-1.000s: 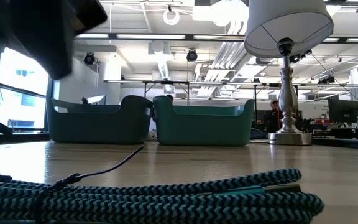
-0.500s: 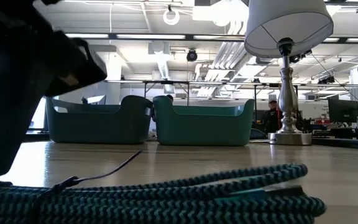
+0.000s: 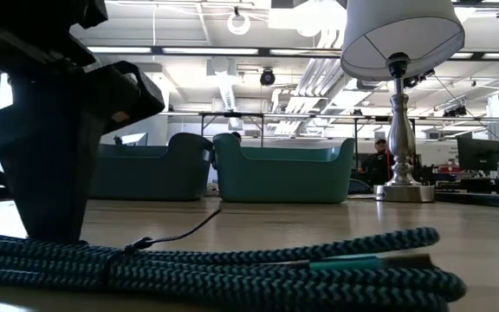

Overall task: Pick & Place USB Port
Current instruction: Put the black and blue charger cable into the green bin

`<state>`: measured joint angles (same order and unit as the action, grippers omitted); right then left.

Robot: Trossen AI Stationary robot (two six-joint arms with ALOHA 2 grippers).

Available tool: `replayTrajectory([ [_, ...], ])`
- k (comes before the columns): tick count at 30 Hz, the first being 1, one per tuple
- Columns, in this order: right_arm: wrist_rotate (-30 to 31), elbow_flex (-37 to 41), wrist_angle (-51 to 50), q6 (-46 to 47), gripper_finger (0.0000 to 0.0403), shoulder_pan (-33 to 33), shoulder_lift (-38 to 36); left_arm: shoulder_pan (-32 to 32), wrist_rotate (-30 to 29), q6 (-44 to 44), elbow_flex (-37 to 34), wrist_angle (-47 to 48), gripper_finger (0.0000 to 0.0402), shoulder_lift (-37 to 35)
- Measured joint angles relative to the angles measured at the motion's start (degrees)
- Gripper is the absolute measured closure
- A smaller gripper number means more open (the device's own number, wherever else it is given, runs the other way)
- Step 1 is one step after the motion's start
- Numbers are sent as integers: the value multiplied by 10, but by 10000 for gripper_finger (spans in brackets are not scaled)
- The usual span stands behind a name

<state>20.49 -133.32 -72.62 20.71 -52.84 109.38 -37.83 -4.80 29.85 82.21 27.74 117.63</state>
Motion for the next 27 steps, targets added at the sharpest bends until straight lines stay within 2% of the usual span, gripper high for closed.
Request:
replayTrajectory([
  [5, 0, 0, 0, 0, 247, 0, 0, 5, -9, -9, 1, 23, 247, 8],
  [7, 1, 0, 0, 0, 247, -1, 0, 11, -7, -11, 2, 22, 276, 18],
  [9, 3, 0, 0, 0, 247, -2, 0, 18, 2, -11, 2, 23, 321, 25],
  [11, 5, 0, 0, 2, 247, -3, 0, 24, 27, -7, 2, 19, 374, 33],
  [12, 6, 0, 0, 4, 247, -3, 0, 28, 36, -7, 2, 19, 384, 33],
  [19, 15, 0, -4, 16, 247, -5, 0, 34, 49, -13, 29, 40, 393, 20],
  [23, 46, 0, -4, 18, 247, -11, -2, 41, 11, -52, 90, 69, 394, -3],
  [27, 123, 0, -5, 18, 247, -29, -19, 46, -71, -91, 178, 138, 394, -40],
])
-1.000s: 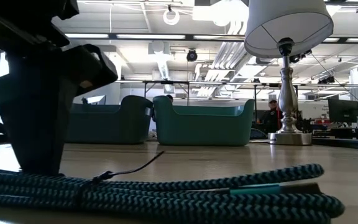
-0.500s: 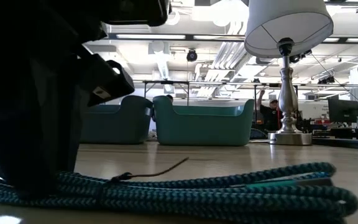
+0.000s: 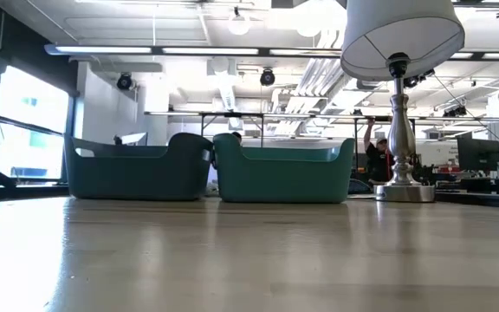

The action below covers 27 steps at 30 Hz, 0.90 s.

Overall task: Pick & Place USB Port
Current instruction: Put the black and blue charger cable into the green bin

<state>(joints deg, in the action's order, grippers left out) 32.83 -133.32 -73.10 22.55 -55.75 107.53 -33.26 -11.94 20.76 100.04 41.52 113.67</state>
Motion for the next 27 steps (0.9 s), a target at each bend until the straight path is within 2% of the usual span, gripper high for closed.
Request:
replayTrajectory([
  [5, 173, 0, 0, 15, 247, -43, -30, -1, -128, -60, 92, 41, 395, -36],
  [9, 339, 0, 0, 20, 247, -88, -46, -1, -236, -125, 123, 34, 395, -79],
  [12, 435, 0, -4, 9, 247, -111, -45, -1, -310, -185, 124, -19, 395, -106],
  [14, 470, 0, -4, -3, 247, -116, -44, -1, -335, -239, 124, -73, 395, -127],
  [18, 494, 0, -4, -15, 247, -101, -44, -1, -316, -350, 126, -192, 396, -149],
  [20, 497, 0, -4, -24, 247, -86, -44, 4, -281, -394, 126, -243, 396, -150],
  [23, 506, 0, 39, -53, 247, -56, -44, 16, -218, -414, 125, -289, 396, -151],
  [25, 476, 0, 100, -122, 247, -34, -44, 24, -184, -415, 125, -306, 396, -152],
  [27, 406, 0, 170, -207, 247, -15, -44, 31, -160, -415, 125, -311, 396, -152],
])
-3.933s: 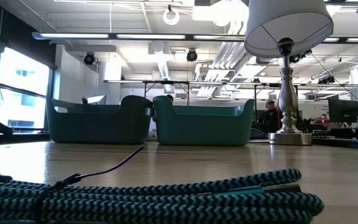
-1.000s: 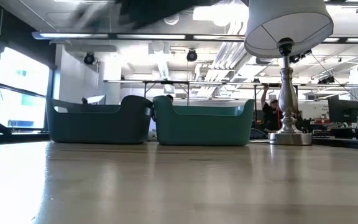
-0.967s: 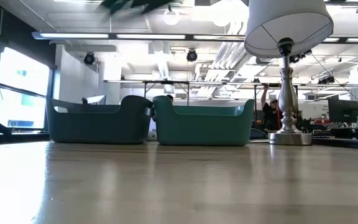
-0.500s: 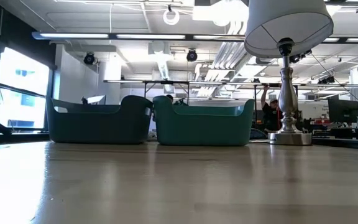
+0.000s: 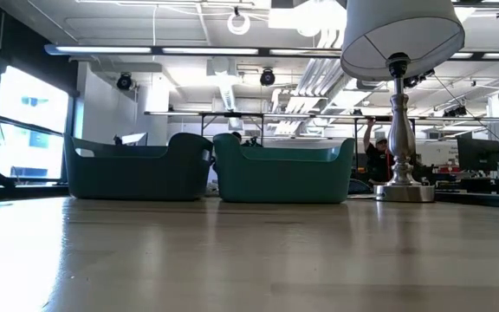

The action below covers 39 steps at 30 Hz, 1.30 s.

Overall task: Pick & Place USB Port
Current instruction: Put the black and blue charger cable into the green bin

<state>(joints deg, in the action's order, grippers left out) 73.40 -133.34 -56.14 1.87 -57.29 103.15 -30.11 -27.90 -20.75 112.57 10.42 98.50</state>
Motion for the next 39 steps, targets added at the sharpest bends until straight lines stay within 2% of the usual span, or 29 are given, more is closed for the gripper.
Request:
replayTrajectory([
  [4, -156, 0, 113, -120, 247, 31, 0, 11, 28, 0, 0, 0, 396, 0],
  [6, -191, 0, 156, -143, 247, 42, 0, 11, 33, 0, 0, 0, 396, 0],
  [8, -176, 0, 182, -157, 247, 48, 0, 9, 35, -1, 0, 0, 396, 0],
  [12, -101, 0, 180, -179, 247, 48, 0, 9, 38, -3, 0, 0, 396, 0],
  [20, -85, 0, 165, -149, 247, 43, 0, 9, 46, -13, -1, 2, 396, -5],
  [26, -43, 0, 165, -146, 247, 34, 0, 8, 53, -17, -1, 0, 396, -12],
  [39, -165, 0, 166, -150, 249, 94, 0, 9, 62, -20, -1, 1, 396, -13],
])
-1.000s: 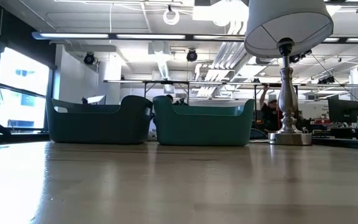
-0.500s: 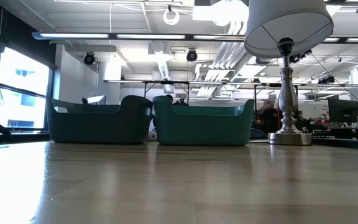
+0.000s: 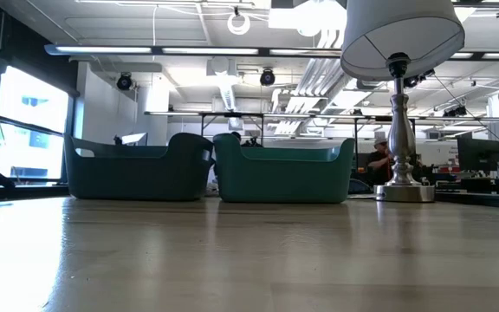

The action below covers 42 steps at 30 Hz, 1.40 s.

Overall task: Pick & Place USB Port
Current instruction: Put the black and blue charger cable into the green bin

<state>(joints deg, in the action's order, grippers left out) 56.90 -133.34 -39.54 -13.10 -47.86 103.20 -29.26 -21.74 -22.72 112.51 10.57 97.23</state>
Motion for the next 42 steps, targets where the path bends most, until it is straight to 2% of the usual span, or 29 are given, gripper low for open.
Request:
replayTrajectory([
  [3, -31, 0, 5, 0, 262, 11, 0, 0, 7, 0, 0, 2, 396, 0],
  [5, -47, 0, 5, 0, 284, 16, 0, 0, 7, 0, 0, 5, 396, 0],
  [9, -53, 0, -3, -8, 371, 18, 0, 0, 13, 0, 0, 20, 386, 0],
  [10, -54, 0, -5, -16, 381, 18, 0, 0, 18, 0, 0, 23, 379, 0],
  [17, -46, 0, -7, 0, 383, 17, 0, 0, 12, -1, 0, 31, 321, -4],
  [22, -14, 0, -25, 16, 383, 10, -1, 1, -1, -21, 0, 73, 291, -30],
  [26, 49, 0, -47, 13, 383, -1, -2, 0, -66, -44, 1, 169, 280, -76],
  [31, 99, 1, -112, 20, 383, -1, -36, -23, -169, 4, 1, 319, 278, -146],
  [35, 81, 0, -191, 89, 383, 50, -95, -56, -233, 37, 1, 397, 278, -187],
  [38, 34, 0, -264, 160, 383, 121, -129, -78, -264, 53, 1, 436, 277, -209],
  [42, -62, 0, -326, 207, 383, 238, -141, -108, -299, 85, 1, 501, 277, -230],
])
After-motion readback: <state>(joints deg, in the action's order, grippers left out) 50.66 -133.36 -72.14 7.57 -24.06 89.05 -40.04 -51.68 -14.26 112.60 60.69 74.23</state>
